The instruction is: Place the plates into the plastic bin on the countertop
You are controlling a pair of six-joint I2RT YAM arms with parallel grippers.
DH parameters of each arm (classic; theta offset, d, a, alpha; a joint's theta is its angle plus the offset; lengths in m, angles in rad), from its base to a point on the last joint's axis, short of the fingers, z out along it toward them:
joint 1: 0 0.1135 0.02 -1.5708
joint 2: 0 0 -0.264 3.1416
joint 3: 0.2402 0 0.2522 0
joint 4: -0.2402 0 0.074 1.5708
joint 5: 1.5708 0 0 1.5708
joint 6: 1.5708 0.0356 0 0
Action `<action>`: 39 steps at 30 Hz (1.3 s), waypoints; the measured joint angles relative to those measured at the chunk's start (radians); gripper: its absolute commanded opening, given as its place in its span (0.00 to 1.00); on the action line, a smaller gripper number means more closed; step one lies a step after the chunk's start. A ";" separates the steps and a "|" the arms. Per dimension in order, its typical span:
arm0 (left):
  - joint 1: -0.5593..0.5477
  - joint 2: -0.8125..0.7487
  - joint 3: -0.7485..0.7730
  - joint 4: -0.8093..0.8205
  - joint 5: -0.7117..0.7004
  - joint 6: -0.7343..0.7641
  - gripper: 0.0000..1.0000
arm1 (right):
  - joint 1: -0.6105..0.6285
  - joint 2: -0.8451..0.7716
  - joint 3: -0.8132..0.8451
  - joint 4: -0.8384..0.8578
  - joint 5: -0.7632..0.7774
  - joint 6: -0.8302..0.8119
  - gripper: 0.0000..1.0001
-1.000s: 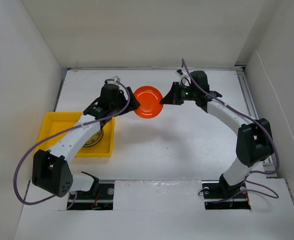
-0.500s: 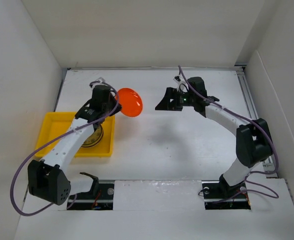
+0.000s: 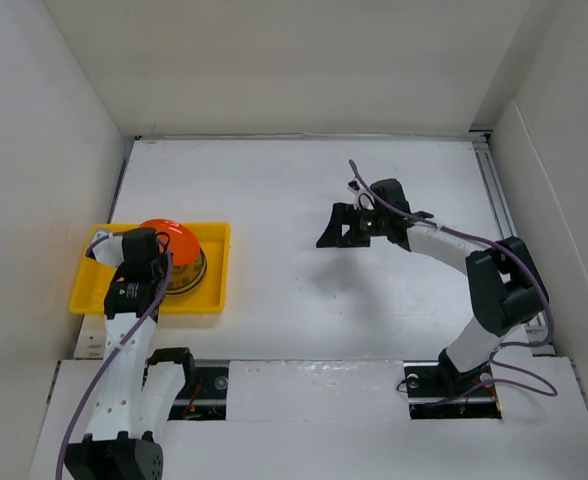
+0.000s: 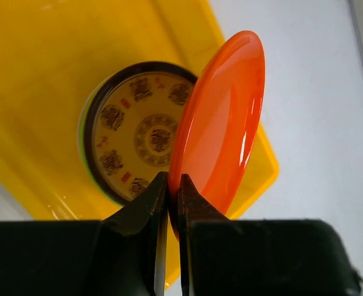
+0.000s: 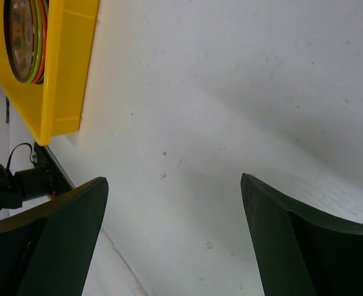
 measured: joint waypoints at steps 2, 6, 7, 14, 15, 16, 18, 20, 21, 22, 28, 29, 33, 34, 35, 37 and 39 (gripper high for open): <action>0.000 -0.003 -0.029 -0.016 -0.001 -0.019 0.08 | 0.003 -0.007 -0.008 0.004 0.000 -0.004 0.94; 0.000 0.009 -0.045 -0.045 -0.001 -0.052 0.31 | 0.005 -0.067 -0.035 -0.001 -0.004 -0.010 0.94; 0.000 0.007 -0.045 -0.046 -0.006 -0.058 0.43 | 0.006 -0.091 -0.039 0.000 -0.005 -0.010 0.94; 0.000 -0.042 -0.036 -0.067 -0.030 -0.092 1.00 | 0.005 -0.277 -0.045 -0.004 -0.005 -0.011 0.95; 0.000 -0.052 -0.027 -0.072 -0.030 -0.090 1.00 | 0.005 -0.302 -0.045 -0.009 -0.001 -0.011 0.95; 0.000 -0.059 -0.015 -0.077 -0.030 -0.087 1.00 | 0.006 -0.327 -0.045 -0.020 0.009 -0.014 0.96; 0.000 -0.064 0.022 -0.087 -0.025 -0.078 1.00 | 0.008 -0.378 -0.042 -0.058 0.038 -0.021 0.98; 0.000 -0.065 0.062 -0.085 0.002 -0.048 1.00 | 0.014 -0.430 -0.034 -0.108 0.074 -0.034 1.00; 0.000 -0.068 0.077 -0.078 0.027 -0.025 1.00 | 0.024 -0.455 -0.022 -0.145 0.112 -0.043 1.00; 0.001 -0.074 0.087 -0.063 0.070 0.003 1.00 | 0.037 -0.484 -0.011 -0.176 0.148 -0.048 1.00; 0.000 -0.118 0.206 -0.081 0.303 0.185 1.00 | 0.178 -0.743 0.124 -0.414 0.481 -0.081 1.00; 0.000 -0.131 0.250 -0.098 0.317 0.208 1.00 | 0.201 -0.784 0.164 -0.451 0.529 -0.085 1.00; 0.000 -0.253 0.437 -0.128 0.307 0.272 1.00 | 0.251 -0.933 0.301 -0.576 0.673 -0.093 1.00; 0.000 -0.298 0.476 -0.126 0.294 0.283 1.00 | 0.254 -0.965 0.324 -0.603 0.694 -0.094 1.00; 0.000 -0.348 0.512 -0.126 0.280 0.296 1.00 | 0.254 -0.999 0.351 -0.639 0.715 -0.095 1.00; 0.000 -0.454 0.582 -0.126 0.254 0.313 1.00 | 0.255 -1.057 0.404 -0.705 0.739 -0.102 1.00; 0.000 -0.538 0.638 -0.121 0.233 0.319 1.00 | 0.255 -1.096 0.461 -0.774 0.752 -0.113 1.00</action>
